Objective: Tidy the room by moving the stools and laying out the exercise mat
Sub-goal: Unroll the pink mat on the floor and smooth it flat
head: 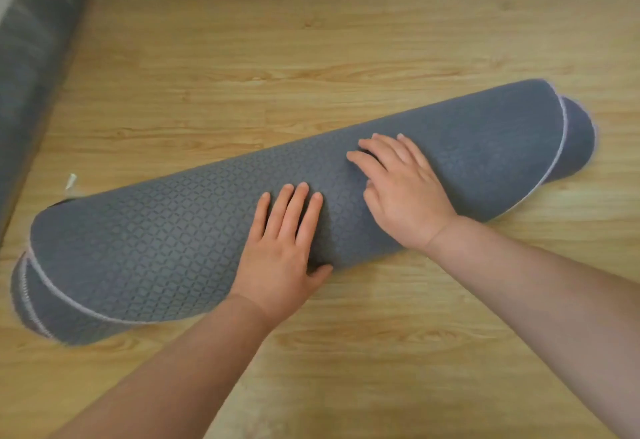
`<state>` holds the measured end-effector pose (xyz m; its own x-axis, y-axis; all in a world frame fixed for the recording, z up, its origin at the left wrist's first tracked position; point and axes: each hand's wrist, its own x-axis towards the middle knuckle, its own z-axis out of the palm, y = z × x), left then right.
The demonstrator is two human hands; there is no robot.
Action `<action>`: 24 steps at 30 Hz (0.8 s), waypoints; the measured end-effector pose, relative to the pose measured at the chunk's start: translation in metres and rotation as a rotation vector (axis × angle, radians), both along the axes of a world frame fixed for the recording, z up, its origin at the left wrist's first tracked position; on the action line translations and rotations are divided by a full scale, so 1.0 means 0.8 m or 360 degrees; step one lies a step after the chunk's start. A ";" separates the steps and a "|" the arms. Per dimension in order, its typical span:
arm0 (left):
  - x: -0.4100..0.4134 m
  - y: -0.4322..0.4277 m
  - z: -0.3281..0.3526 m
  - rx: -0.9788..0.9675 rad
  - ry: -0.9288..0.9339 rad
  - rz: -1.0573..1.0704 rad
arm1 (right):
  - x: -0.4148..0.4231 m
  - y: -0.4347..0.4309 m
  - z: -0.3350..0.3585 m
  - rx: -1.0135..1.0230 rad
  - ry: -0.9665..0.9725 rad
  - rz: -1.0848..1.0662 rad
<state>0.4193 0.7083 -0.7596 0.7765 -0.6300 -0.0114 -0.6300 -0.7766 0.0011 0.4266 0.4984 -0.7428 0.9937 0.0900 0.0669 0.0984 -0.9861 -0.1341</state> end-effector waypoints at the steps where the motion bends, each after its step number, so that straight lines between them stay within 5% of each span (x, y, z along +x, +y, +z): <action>1: 0.005 0.001 -0.012 -0.0058 -0.0040 -0.0009 | 0.014 0.001 -0.008 -0.0004 -0.0031 0.0006; 7: 0.023 0.006 -0.039 -0.0065 -0.0130 -0.0039 | 0.043 0.010 -0.034 -0.0037 -0.0178 -0.0040; 18: 0.022 -0.012 -0.029 0.0127 -0.0173 0.0014 | 0.115 -0.008 -0.013 -0.0071 0.0524 -0.0110; 24: 0.036 -0.010 -0.016 0.0133 -0.0187 -0.0066 | 0.101 -0.010 -0.003 -0.0016 0.0525 -0.0213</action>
<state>0.4483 0.7002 -0.7722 0.7489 -0.6623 0.0240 -0.6536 -0.7441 -0.1381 0.5074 0.4906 -0.7452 0.9648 -0.0432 -0.2595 -0.0786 -0.9887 -0.1275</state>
